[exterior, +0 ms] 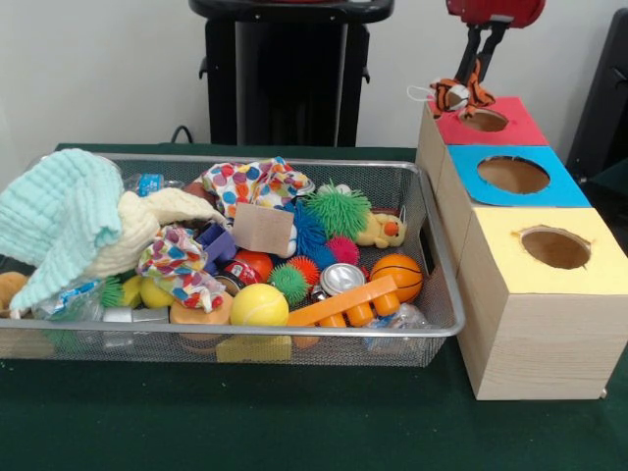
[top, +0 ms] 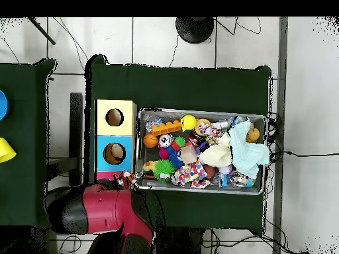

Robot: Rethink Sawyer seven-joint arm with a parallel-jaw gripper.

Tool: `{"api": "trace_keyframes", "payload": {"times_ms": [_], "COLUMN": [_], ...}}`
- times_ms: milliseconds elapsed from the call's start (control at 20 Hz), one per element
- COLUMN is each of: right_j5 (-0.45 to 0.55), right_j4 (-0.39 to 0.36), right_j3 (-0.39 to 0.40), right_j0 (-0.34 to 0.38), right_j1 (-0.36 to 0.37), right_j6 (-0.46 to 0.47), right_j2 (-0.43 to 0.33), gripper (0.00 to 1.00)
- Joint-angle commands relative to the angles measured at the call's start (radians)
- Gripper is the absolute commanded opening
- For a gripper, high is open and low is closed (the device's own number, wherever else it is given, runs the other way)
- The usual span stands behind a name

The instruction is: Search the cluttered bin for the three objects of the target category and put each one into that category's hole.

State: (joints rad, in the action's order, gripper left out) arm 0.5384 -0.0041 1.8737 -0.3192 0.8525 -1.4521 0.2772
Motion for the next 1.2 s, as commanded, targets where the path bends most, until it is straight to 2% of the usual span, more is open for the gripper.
{"api": "trace_keyframes", "payload": {"times_ms": [50, 550, 750, 950, 1200], "right_j5": [0.019, -0.01, -0.013, -0.045, -0.13], "right_j4": [0.004, 0.031, 0.039, 0.041, 0.041], "right_j3": [-0.071, -0.059, -0.077, -0.05, -0.031], "right_j0": [-0.017, -0.041, -0.047, -0.049, -0.041], "right_j1": [-0.046, -0.072, -0.09, -0.093, -0.132], "right_j6": [-0.253, -0.27, -0.278, -0.282, -0.287], "right_j2": [0.01, 0.013, 0.012, 0.008, -0.009], "gripper": [0.0, 0.0, 0.0, 0.0, 0.0]}}
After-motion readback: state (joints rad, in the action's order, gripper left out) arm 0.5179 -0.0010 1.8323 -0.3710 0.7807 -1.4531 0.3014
